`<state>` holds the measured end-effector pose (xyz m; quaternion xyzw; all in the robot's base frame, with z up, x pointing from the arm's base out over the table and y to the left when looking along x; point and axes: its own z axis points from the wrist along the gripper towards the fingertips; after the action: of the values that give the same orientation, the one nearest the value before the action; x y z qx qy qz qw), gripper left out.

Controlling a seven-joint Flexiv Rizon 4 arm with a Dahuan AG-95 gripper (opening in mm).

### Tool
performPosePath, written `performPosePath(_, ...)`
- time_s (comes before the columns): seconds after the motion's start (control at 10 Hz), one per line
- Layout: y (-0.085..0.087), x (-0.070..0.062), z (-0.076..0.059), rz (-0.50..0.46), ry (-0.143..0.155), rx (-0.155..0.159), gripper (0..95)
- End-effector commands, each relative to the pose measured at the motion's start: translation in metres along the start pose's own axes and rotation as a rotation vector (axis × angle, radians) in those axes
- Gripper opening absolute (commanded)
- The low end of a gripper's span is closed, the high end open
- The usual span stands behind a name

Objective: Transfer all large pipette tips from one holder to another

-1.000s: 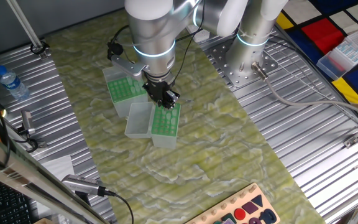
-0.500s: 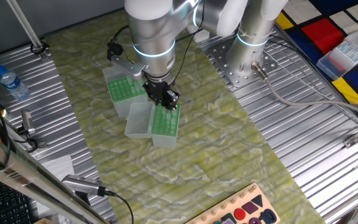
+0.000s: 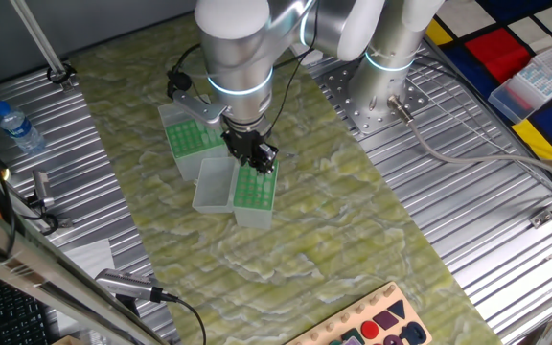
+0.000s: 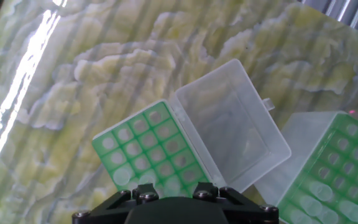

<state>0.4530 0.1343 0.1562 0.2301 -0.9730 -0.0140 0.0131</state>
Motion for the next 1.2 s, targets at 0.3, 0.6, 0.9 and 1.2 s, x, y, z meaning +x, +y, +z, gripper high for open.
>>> performPosePath(0.3,-0.0009,0.0032,-0.0009,0.001,-0.004,-0.007,19.0)
performPosePath(0.6,-0.0017,0.0032,0.0007,-0.002,-0.005,-0.001,19.0)
performPosePath(0.9,-0.0020,0.0032,0.0034,-0.002,-0.009,0.001,19.0)
performPosePath(1.2,-0.0013,0.0023,0.0041,0.010,-0.016,0.003,0.0)
